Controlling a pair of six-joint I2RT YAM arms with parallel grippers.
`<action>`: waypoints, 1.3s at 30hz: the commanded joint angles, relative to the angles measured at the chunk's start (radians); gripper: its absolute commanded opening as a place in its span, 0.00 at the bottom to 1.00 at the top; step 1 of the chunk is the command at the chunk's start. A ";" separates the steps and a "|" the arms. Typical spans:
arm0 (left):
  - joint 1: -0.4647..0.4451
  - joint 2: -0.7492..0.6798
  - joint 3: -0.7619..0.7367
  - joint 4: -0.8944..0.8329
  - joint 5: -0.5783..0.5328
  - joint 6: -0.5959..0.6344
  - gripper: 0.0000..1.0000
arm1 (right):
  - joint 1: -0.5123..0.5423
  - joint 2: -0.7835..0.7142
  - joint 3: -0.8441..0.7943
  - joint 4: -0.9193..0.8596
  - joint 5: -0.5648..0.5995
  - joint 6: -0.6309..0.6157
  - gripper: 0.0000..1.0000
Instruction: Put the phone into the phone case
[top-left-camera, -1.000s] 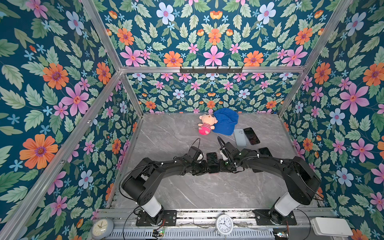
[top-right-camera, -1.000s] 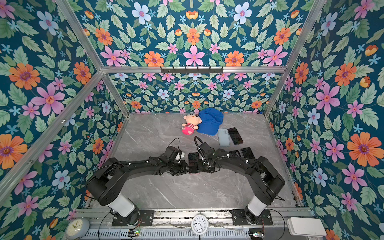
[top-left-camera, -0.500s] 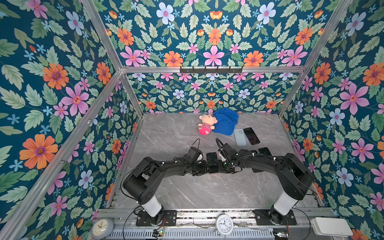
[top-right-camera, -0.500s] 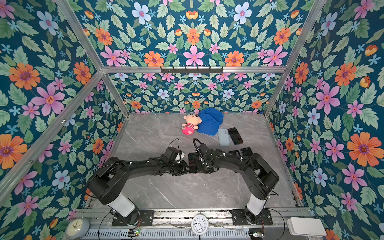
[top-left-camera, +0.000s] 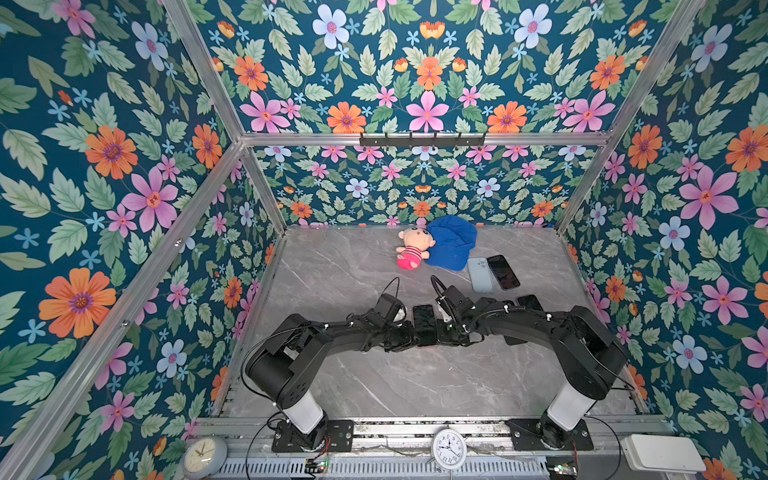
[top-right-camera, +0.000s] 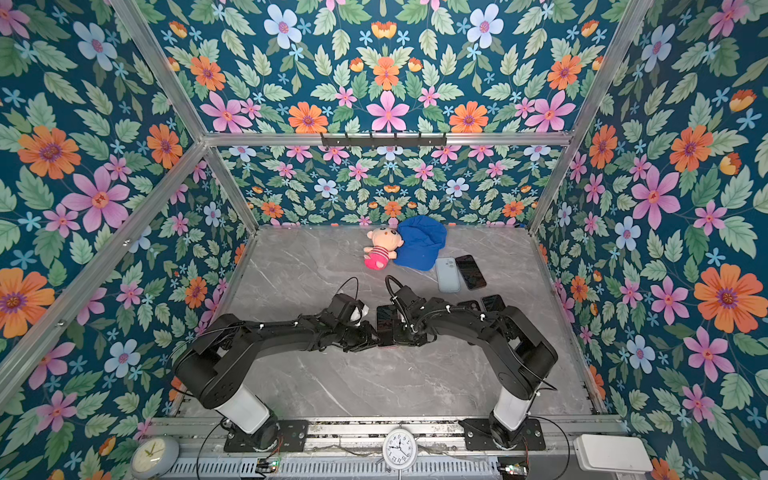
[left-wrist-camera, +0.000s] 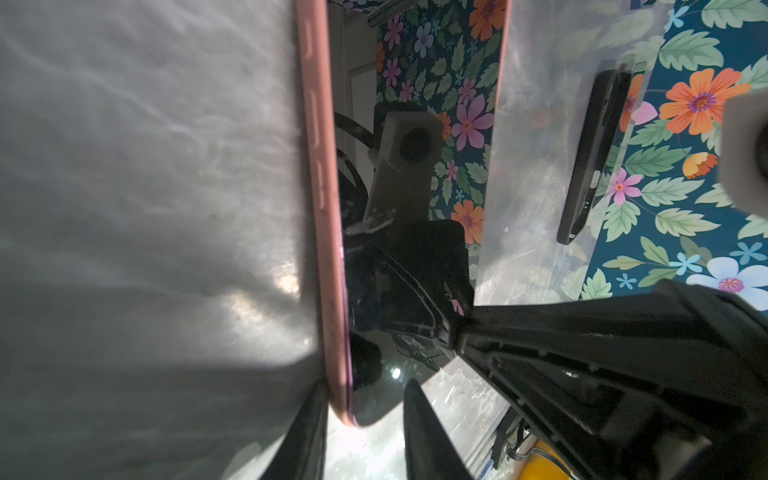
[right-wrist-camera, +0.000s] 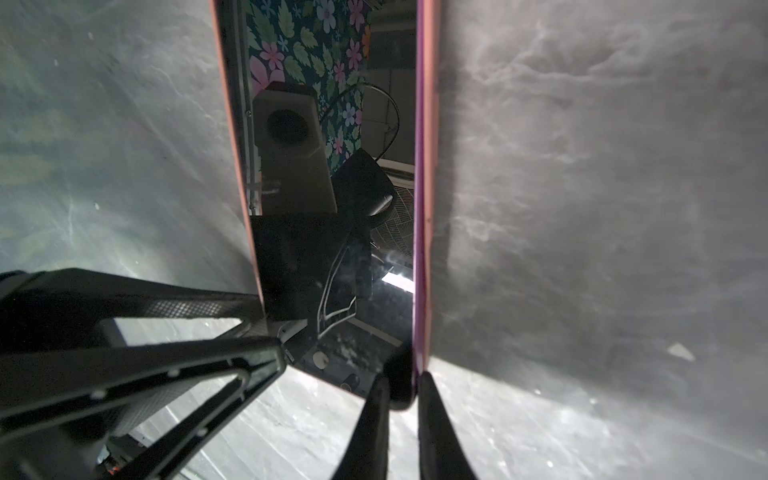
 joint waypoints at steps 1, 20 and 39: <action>0.001 0.001 -0.001 0.024 0.006 0.007 0.33 | 0.008 0.016 0.004 0.020 -0.025 0.011 0.13; 0.000 -0.006 -0.012 0.043 0.008 -0.002 0.30 | 0.019 0.058 -0.009 0.061 -0.057 0.038 0.11; 0.001 -0.029 -0.010 -0.012 0.001 0.015 0.28 | 0.019 -0.014 0.027 -0.048 0.020 0.012 0.16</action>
